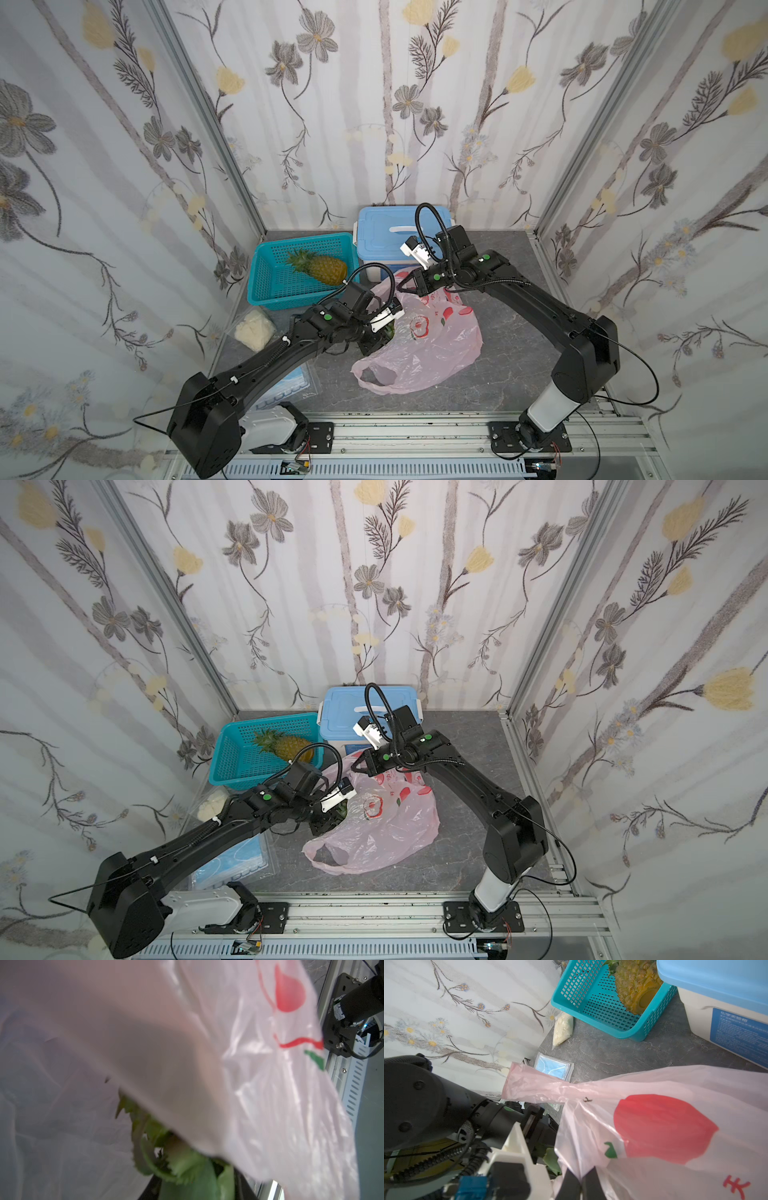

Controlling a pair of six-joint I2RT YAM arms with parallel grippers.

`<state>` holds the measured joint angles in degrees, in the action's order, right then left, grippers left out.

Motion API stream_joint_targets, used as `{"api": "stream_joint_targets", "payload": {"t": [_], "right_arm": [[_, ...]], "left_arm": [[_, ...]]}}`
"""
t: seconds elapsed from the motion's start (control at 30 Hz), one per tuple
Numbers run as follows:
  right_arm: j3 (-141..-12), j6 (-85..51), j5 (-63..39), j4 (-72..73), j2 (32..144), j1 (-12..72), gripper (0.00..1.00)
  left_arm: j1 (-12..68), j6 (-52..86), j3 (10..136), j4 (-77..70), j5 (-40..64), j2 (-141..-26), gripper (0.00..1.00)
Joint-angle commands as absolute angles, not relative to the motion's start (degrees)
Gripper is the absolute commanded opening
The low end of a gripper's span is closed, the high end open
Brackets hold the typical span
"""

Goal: Place the pineapple into a plastic bag & tie a knot
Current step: Place the pineapple in the plastic bag.

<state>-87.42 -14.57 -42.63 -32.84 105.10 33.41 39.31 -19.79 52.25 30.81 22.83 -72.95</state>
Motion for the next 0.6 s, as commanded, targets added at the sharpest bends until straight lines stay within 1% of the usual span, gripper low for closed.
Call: {"api": "stream_joint_targets", "payload": {"t": [0.0, 0.07, 0.2, 0.3, 0.37, 0.43, 0.47, 0.5, 0.57], "right_arm": [[-87.8, -15.4, -47.3, -28.8, 105.5, 33.5, 0.0], [-87.6, -15.9, -47.6, -28.1, 105.6, 33.5, 0.0], [-86.3, -16.0, -44.9, -27.6, 105.8, 33.2, 0.0], [-84.8, -15.9, -43.5, -26.7, 106.4, 32.7, 0.0], [-84.4, -14.9, -42.4, -27.0, 106.8, 32.5, 0.0], [-84.2, -13.4, -41.3, -27.9, 107.3, 32.3, 0.0], [-83.9, -12.9, -40.7, -28.2, 107.5, 32.3, 0.0], [-83.6, -12.4, -40.2, -28.4, 107.6, 32.2, 0.0], [-82.9, -11.6, -39.6, -28.6, 107.7, 31.9, 0.0]], "left_arm": [[39.5, -14.3, 52.0, 23.9, 18.6, -75.8, 0.0], [39.6, -10.7, 50.9, 19.9, 18.1, -76.8, 0.01], [41.4, -8.7, 48.3, 13.2, 19.7, -78.6, 0.16], [42.5, -10.2, 47.2, 11.6, 17.4, -81.6, 0.21], [42.5, -9.9, 46.2, 9.7, 14.3, -83.0, 0.3], [42.5, -9.5, 45.2, 7.6, 12.5, -83.4, 0.44], [42.5, -9.5, 44.8, 6.8, 12.3, -83.2, 0.49], [42.5, -9.5, 44.1, 6.1, 12.3, -82.6, 0.56], [42.5, -11.0, 43.1, 5.6, 15.5, -80.8, 0.6]]}}
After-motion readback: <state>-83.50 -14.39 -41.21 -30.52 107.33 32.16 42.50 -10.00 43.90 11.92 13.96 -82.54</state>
